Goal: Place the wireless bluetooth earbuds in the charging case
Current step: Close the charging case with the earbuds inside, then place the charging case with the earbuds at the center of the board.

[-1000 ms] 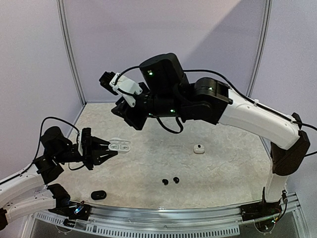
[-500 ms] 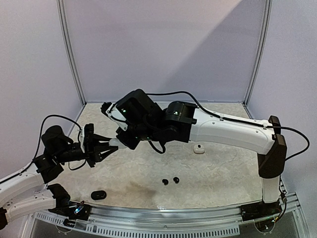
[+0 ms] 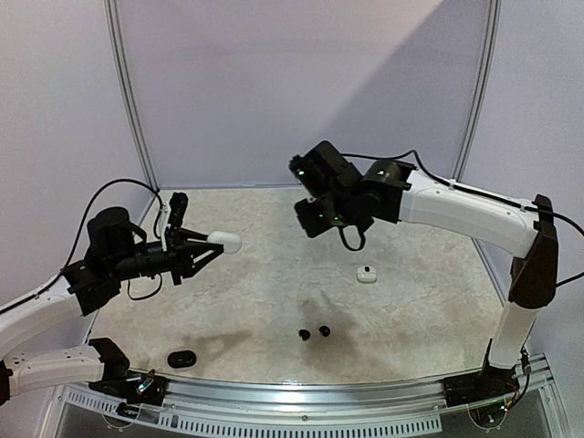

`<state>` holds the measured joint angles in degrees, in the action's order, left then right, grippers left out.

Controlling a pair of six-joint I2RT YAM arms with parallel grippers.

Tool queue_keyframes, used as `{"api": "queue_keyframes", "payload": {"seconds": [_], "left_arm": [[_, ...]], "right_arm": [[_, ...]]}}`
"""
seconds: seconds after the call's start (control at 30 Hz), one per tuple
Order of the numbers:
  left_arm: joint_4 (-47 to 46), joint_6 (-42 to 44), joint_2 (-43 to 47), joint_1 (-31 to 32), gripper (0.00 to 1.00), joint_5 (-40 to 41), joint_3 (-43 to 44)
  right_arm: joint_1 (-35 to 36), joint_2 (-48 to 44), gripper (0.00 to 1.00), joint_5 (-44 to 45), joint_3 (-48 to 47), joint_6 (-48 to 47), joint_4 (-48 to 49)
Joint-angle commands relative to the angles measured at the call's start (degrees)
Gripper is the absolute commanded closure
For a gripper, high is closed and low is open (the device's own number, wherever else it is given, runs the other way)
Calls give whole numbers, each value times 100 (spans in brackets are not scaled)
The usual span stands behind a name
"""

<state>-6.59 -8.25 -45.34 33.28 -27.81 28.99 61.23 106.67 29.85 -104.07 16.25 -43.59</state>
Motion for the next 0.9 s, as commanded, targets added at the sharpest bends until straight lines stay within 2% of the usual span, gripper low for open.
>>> {"api": "queue_keyframes", "payload": {"seconds": [0.0,0.2,0.37,0.57,0.87], "left_arm": [[1823,-453,-911,-217,100,549,1075],[4600,-39,-3179,-960,100,-241,3808],[5356,-581,-5102,-1552,100,-937,5051],[4751,-1295,-6382,-1896,100,-1003,5169],[3415,-1742,-7005,-2044,100,-603,4608]], "right_arm": [[-379,-574,58,22,1097,983,-222],[-517,-1107,49,-253,2187,1377,75],[-517,-1219,45,-367,2524,1622,109],[-511,-1219,42,-503,2565,1781,-27],[-445,-1292,38,-669,2640,2280,-12]]}}
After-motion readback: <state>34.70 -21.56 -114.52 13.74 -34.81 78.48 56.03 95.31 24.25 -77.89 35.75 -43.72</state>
